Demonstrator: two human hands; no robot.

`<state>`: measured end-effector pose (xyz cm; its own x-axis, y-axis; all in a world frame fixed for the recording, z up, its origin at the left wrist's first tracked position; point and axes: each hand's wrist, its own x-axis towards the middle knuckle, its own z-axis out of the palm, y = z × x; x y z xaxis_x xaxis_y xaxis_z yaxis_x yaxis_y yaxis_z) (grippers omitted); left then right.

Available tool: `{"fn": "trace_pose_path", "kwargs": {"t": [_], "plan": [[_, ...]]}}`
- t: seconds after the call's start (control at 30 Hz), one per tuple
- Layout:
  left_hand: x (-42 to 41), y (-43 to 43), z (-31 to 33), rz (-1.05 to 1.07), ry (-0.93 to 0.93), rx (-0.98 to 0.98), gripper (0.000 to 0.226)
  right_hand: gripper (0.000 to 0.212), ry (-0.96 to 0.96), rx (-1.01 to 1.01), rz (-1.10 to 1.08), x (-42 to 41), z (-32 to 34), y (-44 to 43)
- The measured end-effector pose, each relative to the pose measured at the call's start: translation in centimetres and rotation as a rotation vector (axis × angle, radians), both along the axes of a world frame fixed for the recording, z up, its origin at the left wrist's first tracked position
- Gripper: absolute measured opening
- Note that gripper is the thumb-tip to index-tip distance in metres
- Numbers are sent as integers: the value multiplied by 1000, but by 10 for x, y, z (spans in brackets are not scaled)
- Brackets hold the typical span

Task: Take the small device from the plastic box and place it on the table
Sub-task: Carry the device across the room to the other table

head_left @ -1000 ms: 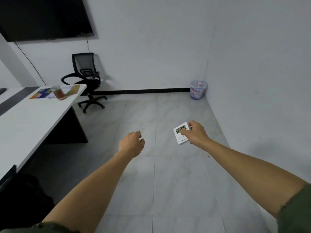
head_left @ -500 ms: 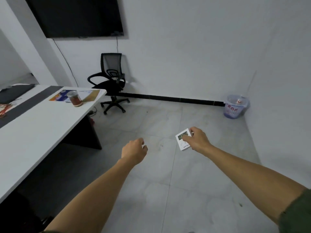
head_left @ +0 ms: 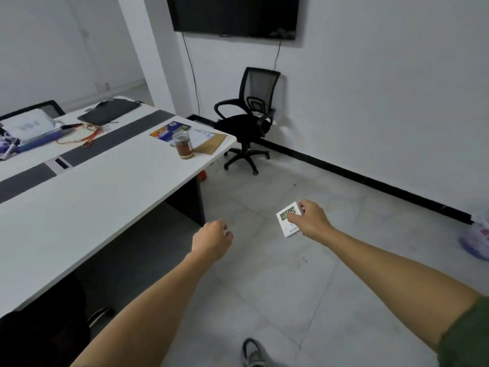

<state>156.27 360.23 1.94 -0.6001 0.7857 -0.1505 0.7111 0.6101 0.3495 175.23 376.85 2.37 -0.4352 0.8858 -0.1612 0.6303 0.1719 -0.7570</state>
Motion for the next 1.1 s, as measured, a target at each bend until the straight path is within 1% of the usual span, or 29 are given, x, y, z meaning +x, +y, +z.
{"fn": "trace_pose_path", "kwargs": {"t": [0.13,0.27,0.57,0.73,0.83,0.9,0.97,1.03,1.1], "plan": [[-73,40,9,53,-18,-4,22,30,13,-6,46,-81,9,49],[-139,78,24,112,-13,18,23,25,28,-9,96,-157,23,98],[-252,148,6,221,-77,12,16,31,8,-41,236,-292,6,183],[-315,221,-3,270,-49,-18,27,28,33,-45,285,-368,-5,253],[-348,265,-5,277,-42,-34,33,30,14,-61,280,-403,-8,298],[-375,302,-3,286,-48,-27,33,29,24,-96,282,-433,-9,337],[-397,333,-4,286,-69,-14,31,22,39,-101,275,-457,-10,371],[-410,358,-6,260,-77,-31,28,24,24,-102,260,-472,-12,397],[-430,389,-10,245,-83,-34,26,31,-3,-104,262,-492,-16,427]]}}
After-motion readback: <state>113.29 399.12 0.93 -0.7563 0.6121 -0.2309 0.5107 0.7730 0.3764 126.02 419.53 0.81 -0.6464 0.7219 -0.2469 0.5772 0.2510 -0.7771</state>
